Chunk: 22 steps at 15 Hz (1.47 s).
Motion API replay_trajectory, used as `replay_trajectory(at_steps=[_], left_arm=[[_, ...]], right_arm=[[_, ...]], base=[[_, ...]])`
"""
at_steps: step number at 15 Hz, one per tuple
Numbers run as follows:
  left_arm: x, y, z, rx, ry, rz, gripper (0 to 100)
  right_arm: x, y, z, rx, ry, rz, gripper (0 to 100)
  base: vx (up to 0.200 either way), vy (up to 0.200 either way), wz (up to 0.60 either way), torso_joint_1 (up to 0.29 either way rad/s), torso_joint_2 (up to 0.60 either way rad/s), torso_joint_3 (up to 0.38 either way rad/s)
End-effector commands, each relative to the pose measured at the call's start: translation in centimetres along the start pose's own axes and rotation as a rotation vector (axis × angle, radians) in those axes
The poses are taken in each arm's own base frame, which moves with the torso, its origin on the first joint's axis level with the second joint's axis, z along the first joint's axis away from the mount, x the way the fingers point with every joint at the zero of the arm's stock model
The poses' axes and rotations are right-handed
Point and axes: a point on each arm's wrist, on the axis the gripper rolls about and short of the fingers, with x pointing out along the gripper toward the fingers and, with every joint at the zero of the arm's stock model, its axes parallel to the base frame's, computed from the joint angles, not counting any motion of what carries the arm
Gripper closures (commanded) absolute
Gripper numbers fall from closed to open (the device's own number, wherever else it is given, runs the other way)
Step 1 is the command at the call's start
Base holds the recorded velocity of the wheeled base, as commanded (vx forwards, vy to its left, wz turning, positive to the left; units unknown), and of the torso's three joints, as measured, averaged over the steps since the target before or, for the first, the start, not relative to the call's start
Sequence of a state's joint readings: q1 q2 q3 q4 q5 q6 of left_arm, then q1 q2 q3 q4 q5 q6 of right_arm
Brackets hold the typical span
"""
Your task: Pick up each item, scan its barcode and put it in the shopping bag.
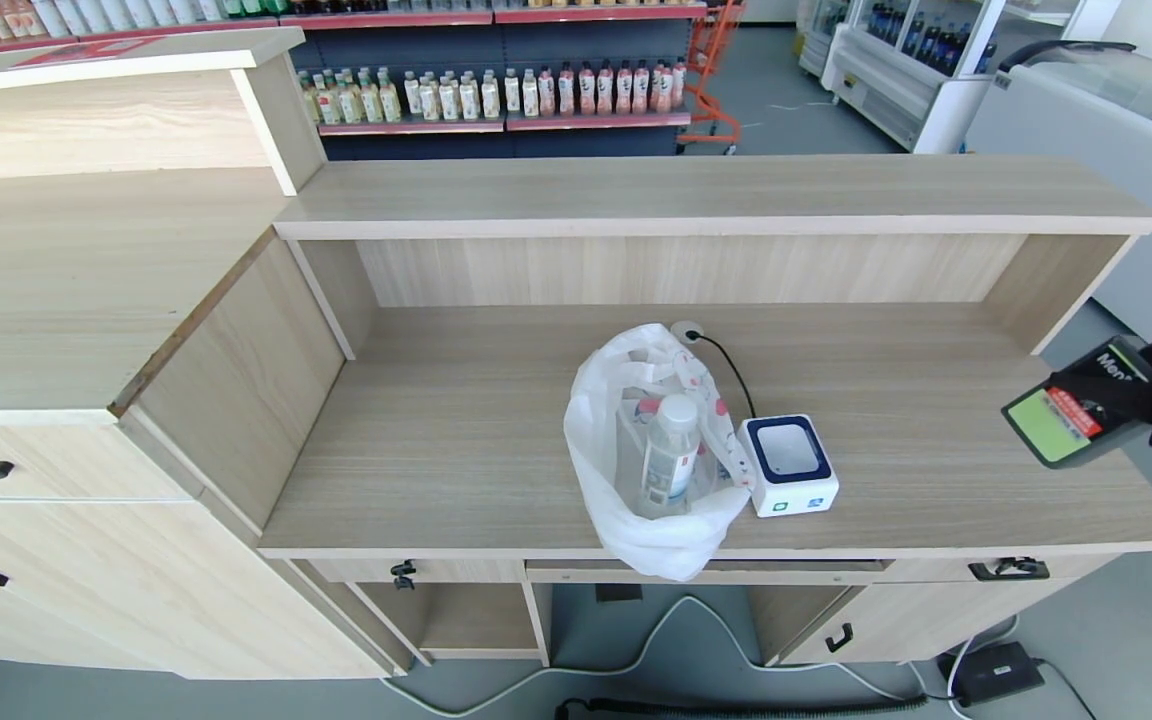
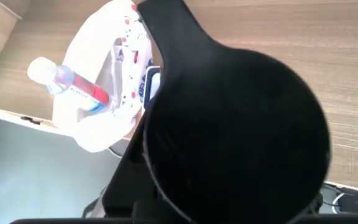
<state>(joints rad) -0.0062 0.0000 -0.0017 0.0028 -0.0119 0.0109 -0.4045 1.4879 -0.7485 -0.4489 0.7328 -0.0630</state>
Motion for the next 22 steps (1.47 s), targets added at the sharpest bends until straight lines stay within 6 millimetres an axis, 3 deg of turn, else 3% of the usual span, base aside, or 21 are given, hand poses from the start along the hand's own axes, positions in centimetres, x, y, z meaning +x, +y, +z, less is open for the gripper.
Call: replay_trajectory(at_steps=[1, 4, 9, 17, 22], left_arm=[[0.0, 0.0, 0.0, 0.000, 0.000, 0.000, 0], [0.0, 0.0, 0.0, 0.000, 0.000, 0.000, 0], [0.0, 0.0, 0.0, 0.000, 0.000, 0.000, 0], [0.0, 0.0, 0.0, 0.000, 0.000, 0.000, 0], [0.0, 0.0, 0.0, 0.000, 0.000, 0.000, 0]], right_arm=[[4.0, -3.3, -1.4, 0.097, 0.061, 0.036, 100], [6.0, -4.6, -1.9, 0.154, 0.078, 0.132, 100], [7.3, -5.4, -3.4, 0.162, 0.096, 0.175, 100], [9.8, -5.1, -5.2, 0.086, 0.123, 0.312, 100], [11.8, -5.1, -5.0, 0.033, 0.103, 0.338, 100]], base=[[0.000, 0.000, 0.00, 0.000, 0.00, 0.000], [0.000, 0.000, 0.00, 0.000, 0.00, 0.000], [0.000, 0.000, 0.00, 0.000, 0.00, 0.000], [0.000, 0.000, 0.00, 0.000, 0.00, 0.000], [0.000, 0.000, 0.00, 0.000, 0.00, 0.000]])
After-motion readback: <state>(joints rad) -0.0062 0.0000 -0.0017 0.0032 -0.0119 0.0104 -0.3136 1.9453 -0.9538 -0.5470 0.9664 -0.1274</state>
